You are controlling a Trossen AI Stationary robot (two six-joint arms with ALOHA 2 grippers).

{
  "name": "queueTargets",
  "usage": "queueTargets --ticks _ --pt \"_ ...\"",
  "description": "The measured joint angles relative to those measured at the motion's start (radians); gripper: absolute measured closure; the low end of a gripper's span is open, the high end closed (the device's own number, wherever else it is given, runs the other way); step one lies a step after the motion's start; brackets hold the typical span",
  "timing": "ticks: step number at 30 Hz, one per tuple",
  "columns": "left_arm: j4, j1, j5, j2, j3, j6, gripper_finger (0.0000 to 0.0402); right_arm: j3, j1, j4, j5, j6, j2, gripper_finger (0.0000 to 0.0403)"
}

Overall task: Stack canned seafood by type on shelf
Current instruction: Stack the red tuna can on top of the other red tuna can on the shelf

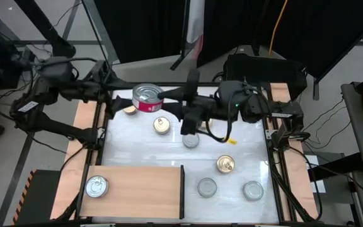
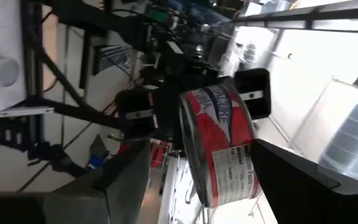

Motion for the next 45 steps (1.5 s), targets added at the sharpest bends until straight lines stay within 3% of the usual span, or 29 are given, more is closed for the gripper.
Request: queueTargets --ticks 16,22,25,27,29,32,35,38,42,45 --pt "-0.007 0.023 0.063 -0.017 0.000 0.003 0.0123 0.000 0.031 -0.058 0.007 -0.075 0.002 0.0321" --pt "0.000 0.023 0.065 -0.020 0.001 0.002 0.0123 0.000 0.038 -0.069 0.008 -0.031 0.002 0.0362" --pt "-0.015 0.023 0.117 -0.012 0.001 0.022 0.0123 0.000 0.035 -0.138 0.029 0.093 0.000 0.0388" --pt "-0.056 0.023 0.170 -0.010 0.001 0.063 0.0123 0.000 0.035 -0.220 0.100 0.214 0.000 0.0400" --pt "-0.109 0.020 0.190 -0.011 0.000 0.111 0.0123 0.000 0.033 -0.321 0.145 0.375 -0.003 0.0400" --pt "-0.196 0.021 0.191 -0.019 0.000 0.207 0.0123 0.000 0.008 -0.494 0.132 0.703 -0.010 0.0389" --pt "-0.280 0.021 0.188 -0.020 0.001 0.317 0.0123 -0.010 -0.025 -0.726 -0.007 0.955 -0.007 0.0376" --pt "-0.369 0.020 0.186 -0.018 0.000 0.397 0.0123 -0.078 -0.044 -0.868 -0.147 1.090 0.001 0.0363" --pt "-0.439 0.021 0.172 -0.016 0.000 0.464 0.0123 -0.218 -0.040 -0.920 -0.242 1.191 -0.036 0.0335" --pt "-0.456 0.021 0.164 -0.015 0.000 0.495 0.0123 -0.390 -0.020 -0.863 -0.318 1.279 -0.116 0.0302"
